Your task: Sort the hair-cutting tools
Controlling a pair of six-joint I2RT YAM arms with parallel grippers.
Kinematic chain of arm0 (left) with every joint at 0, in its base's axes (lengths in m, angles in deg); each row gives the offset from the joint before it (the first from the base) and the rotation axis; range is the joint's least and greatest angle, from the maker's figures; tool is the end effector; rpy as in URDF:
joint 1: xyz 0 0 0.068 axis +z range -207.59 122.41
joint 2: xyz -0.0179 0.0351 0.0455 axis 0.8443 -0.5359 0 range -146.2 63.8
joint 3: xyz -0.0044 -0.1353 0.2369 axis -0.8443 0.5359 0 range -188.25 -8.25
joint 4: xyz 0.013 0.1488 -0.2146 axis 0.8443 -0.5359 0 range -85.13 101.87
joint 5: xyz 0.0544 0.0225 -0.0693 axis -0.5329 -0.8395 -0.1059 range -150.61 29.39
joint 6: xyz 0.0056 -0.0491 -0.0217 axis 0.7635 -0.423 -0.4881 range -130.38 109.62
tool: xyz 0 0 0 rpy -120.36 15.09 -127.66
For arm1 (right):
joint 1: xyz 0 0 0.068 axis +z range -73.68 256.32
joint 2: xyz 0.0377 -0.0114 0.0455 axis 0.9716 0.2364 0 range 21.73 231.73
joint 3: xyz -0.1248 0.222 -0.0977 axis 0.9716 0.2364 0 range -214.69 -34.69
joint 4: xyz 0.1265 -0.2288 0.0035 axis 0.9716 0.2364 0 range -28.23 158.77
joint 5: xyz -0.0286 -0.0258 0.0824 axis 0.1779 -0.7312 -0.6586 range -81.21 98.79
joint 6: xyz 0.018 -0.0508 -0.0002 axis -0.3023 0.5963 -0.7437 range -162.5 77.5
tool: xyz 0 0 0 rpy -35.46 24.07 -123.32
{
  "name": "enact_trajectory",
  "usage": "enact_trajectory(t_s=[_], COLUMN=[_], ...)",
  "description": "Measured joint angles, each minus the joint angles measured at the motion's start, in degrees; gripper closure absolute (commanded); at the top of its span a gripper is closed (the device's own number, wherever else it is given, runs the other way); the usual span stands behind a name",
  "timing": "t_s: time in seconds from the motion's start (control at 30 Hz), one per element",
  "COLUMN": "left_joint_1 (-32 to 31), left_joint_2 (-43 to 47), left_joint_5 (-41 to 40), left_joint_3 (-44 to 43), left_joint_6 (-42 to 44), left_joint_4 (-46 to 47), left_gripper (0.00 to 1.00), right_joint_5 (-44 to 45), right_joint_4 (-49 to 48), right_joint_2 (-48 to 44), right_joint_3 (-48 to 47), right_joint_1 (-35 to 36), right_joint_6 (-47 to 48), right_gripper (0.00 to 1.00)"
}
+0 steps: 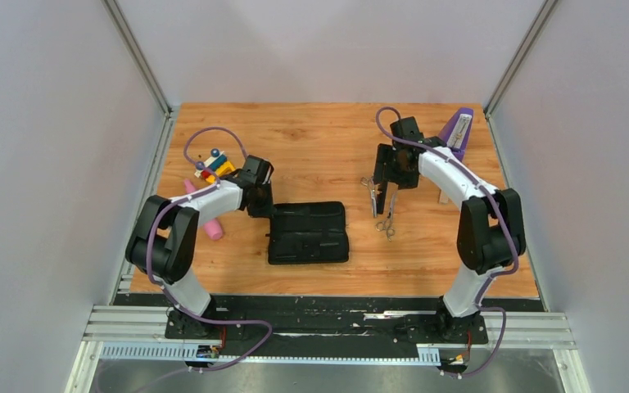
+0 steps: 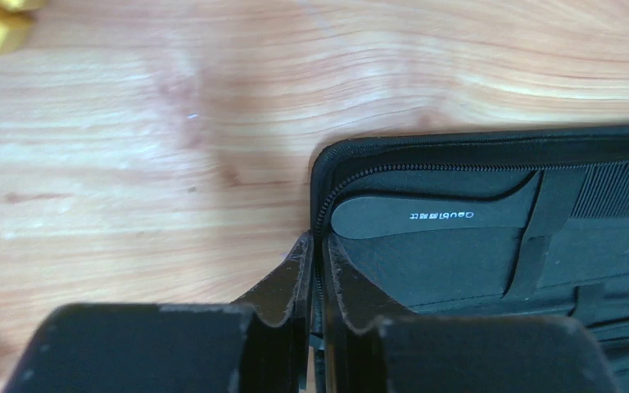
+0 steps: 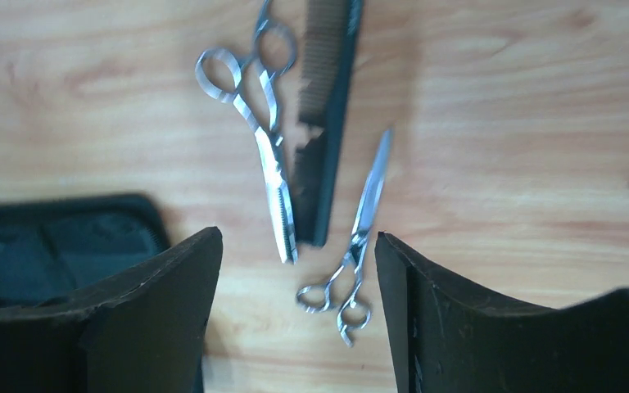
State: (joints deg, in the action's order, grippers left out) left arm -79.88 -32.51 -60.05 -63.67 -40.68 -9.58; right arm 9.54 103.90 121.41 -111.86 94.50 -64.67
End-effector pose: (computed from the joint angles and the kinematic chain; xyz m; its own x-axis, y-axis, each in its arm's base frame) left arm 0.3001 -0.1233 0.1638 -0.9010 -0.1759 -0.3965 -0.0824 0.9669 -0.2417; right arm 0.3428 0.1122 0.2362 -0.9108 0.0981 -0.4011 0.0401 0.9878 0.1506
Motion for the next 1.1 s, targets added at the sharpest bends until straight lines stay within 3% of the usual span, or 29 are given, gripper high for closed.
enact_trajectory(t_s=[0.1,0.23,0.57,0.73,0.9,1.1], left_joint_1=[1.0,1.5,1.6,1.7,1.7,1.8], left_joint_2=[1.7,4.4,16.1,22.2,26.3,29.6], left_joint_5=[-2.2,-4.5,-8.5,-12.0,-17.9,-25.8], left_joint_3=[1.2,1.8,-1.4,-6.7,-10.4,-8.7], left_joint_6=[-0.3,-0.4,3.6,8.5,13.8,18.8], left_joint_4=[-1.7,-4.2,-9.8,-12.6,-13.9,-12.8], left_gripper=[0.69,0.44,0.1,0.01,0.0,0.0], right_joint_5=[1.9,3.4,3.8,5.0,6.5,7.8], right_joint_4=[-0.1,-0.1,0.3,0.2,0.3,0.3], right_joint_2=[3.6,9.0,15.6,16.2,17.6,19.0], right_joint_3=[-3.4,-6.6,-7.6,-7.6,-8.1,-10.2], right_joint_1=[-2.5,-3.2,-2.5,-1.9,-0.8,1.3], right_joint_6=[0.0,0.0,0.0,0.0,0.5,1.2], right_gripper=[0.3,0.31,0.34,0.35,0.35,0.35])
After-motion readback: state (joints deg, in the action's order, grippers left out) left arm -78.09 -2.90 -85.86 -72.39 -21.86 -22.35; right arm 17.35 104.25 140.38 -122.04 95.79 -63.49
